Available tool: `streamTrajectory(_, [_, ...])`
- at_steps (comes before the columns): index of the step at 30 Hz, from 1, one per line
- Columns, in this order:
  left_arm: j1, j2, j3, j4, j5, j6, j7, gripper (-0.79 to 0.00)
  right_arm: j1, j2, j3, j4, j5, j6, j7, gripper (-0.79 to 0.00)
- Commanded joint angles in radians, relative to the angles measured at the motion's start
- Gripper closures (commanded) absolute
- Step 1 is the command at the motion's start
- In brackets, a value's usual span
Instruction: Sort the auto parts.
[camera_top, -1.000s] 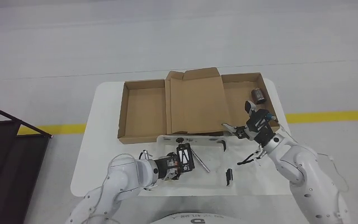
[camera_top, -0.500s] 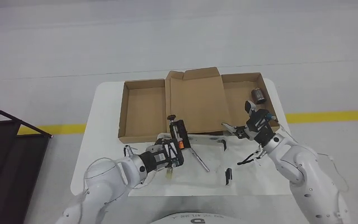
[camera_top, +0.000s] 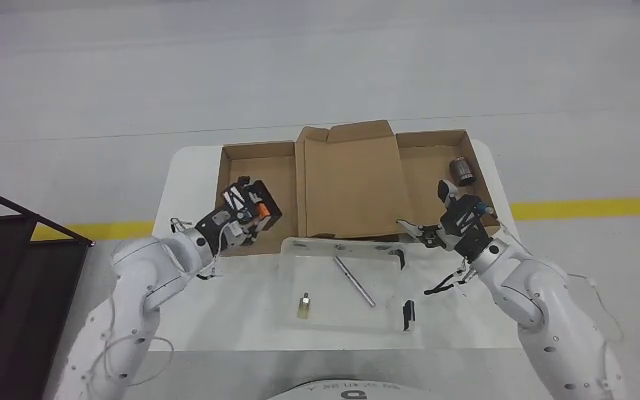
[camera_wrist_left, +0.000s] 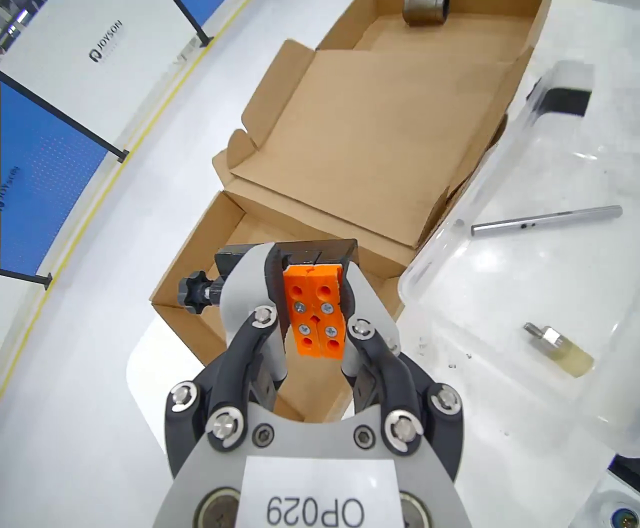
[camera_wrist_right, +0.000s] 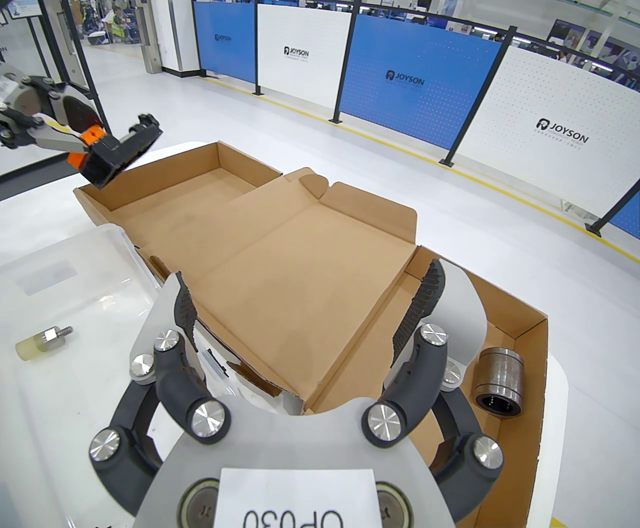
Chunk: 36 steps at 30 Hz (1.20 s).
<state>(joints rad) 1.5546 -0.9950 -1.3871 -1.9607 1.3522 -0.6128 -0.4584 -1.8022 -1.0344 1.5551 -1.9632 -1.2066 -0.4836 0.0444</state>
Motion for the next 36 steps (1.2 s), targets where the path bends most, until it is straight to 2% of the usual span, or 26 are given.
streamTrajectory(1, [-0.038, -0.004, 0.039, 0.055, 0.021, 0.0, 0.01, 0.0, 0.0, 0.0, 0.0, 0.0, 0.0, 0.0, 0.0, -0.785])
streamTrajectory(7, [-0.143, -0.024, 0.146, 0.204, 0.09, 0.068, 0.055, 0.0, 0.0, 0.0, 0.0, 0.0, 0.0, 0.0, 0.0, -0.785])
streamTrajectory(11, [-0.196, -0.037, 0.202, 0.272, 0.125, 0.115, 0.066, 0.0, 0.0, 0.0, 0.0, 0.0, 0.0, 0.0, 0.0, -0.785])
streamTrajectory(12, [-0.206, -0.04, 0.214, 0.285, 0.136, 0.126, 0.065, -0.04, 0.0, 0.0, 0.0, 0.0, 0.0, 0.0, 0.0, -0.785])
streamTrajectory(13, [-0.214, -0.042, 0.226, 0.297, 0.141, 0.132, 0.066, -0.194, 0.0, 0.0, 0.0, 0.0, 0.0, 0.0, 0.0, -0.785])
streamTrajectory(14, [-0.223, -0.045, 0.236, 0.309, 0.146, 0.134, 0.066, -0.249, 0.0, 0.0, 0.0, 0.0, 0.0, 0.0, 0.0, -0.785])
streamTrajectory(19, [-0.253, -0.055, 0.27, 0.355, 0.159, 0.148, 0.069, -0.286, 0.0, 0.0, 0.0, 0.0, 0.0, 0.0, 0.0, -0.785])
streamTrajectory(24, [-0.268, -0.061, 0.285, 0.376, 0.162, 0.153, 0.067, -0.286, 0.0, 0.0, 0.0, 0.0, 0.0, 0.0, 0.0, -0.785])
streamTrajectory(26, [-0.269, -0.062, 0.283, 0.373, 0.163, 0.162, 0.069, -0.363, 0.0, 0.0, 0.0, 0.0, 0.0, 0.0, 0.0, -0.785])
streamTrajectory(27, [-0.267, -0.062, 0.278, 0.365, 0.158, 0.17, 0.075, -0.686, 0.0, 0.0, 0.0, 0.0, 0.0, 0.0, 0.0, -0.785])
streamTrajectory(28, [-0.263, -0.062, 0.273, 0.355, 0.156, 0.175, 0.079, -0.785, 0.0, 0.0, 0.0, 0.0, 0.0, 0.0, 0.0, -0.785])
streamTrajectory(32, [-0.216, -0.055, 0.229, 0.247, 0.124, 0.189, 0.116, -0.785, 0.0, 0.0, 0.0, 0.0, 0.0, 0.0, 0.0, -0.785])
streamTrajectory(36, [-0.116, -0.04, 0.156, 0.082, 0.035, 0.121, 0.148, -0.785, 0.0, 0.0, 0.0, 0.0, 0.0, 0.0, 0.0, -0.785])
